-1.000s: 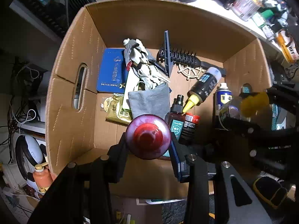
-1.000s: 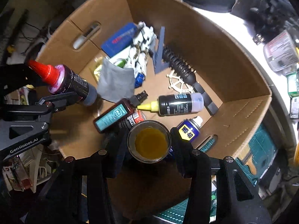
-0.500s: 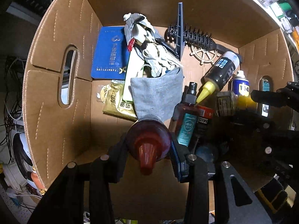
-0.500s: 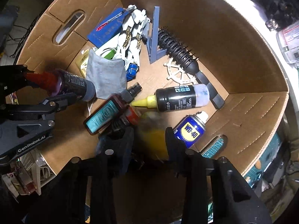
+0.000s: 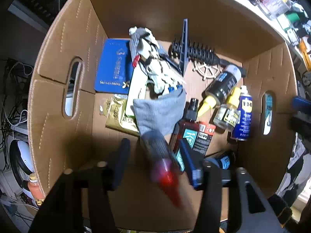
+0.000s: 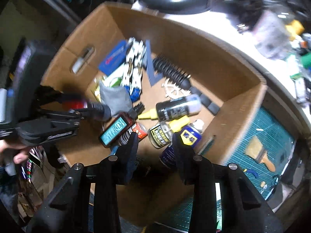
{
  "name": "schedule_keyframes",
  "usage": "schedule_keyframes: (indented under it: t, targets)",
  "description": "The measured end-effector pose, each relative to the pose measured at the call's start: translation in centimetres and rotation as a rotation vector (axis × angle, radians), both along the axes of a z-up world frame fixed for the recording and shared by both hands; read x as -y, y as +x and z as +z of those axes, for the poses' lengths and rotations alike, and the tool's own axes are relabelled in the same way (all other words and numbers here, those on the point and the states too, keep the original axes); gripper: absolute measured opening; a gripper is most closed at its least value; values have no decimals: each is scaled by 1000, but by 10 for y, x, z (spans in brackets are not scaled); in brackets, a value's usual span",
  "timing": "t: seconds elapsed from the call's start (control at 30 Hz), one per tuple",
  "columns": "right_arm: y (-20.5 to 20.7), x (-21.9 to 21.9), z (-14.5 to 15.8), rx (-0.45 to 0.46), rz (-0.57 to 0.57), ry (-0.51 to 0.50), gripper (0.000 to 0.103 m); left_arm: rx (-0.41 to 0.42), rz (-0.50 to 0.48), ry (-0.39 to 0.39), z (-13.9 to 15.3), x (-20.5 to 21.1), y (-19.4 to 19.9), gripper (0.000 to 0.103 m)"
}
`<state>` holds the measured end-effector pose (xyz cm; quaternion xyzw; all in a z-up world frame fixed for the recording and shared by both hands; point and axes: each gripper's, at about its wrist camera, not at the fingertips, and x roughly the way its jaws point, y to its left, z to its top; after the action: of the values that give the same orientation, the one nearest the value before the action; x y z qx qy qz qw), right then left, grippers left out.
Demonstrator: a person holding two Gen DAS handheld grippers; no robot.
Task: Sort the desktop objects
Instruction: 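Release the magenta bottle into the box with the left tool while the right tool drops the yellow-capped bottle, then withdraw both open tools from the box back over the mat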
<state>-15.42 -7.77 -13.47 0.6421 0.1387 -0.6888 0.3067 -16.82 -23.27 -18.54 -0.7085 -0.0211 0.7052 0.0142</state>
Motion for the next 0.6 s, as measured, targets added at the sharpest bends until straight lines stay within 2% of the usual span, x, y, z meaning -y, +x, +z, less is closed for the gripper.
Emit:
schedule_keyframes:
  t: [0.17,0.27,0.37,0.43,0.47,0.5,0.57,0.6]
  targets:
    - [-6,-39,32,-45,-65,-62,35,-78,24,0,21,-2,-1,68]
    - [-8,-69,48,-68,-112,-109,35,-164,61,21,43,0,6,68]
    - [-13,-107,62,-103,-168,-147,35,-295,86,76,73,-5,21,68]
    - [-16,-134,70,-130,-204,-173,35,-415,65,120,99,-17,34,68]
    - [-18,-149,74,-144,-229,-186,36,-465,56,128,109,-22,39,71]
    - [-18,-165,77,-162,-250,-193,40,-512,46,136,118,-28,45,80]
    - [-18,-195,82,-200,-293,-206,42,-577,36,146,132,-39,54,90]
    - [-15,-211,85,-219,-310,-213,43,-591,32,167,137,-45,56,91]
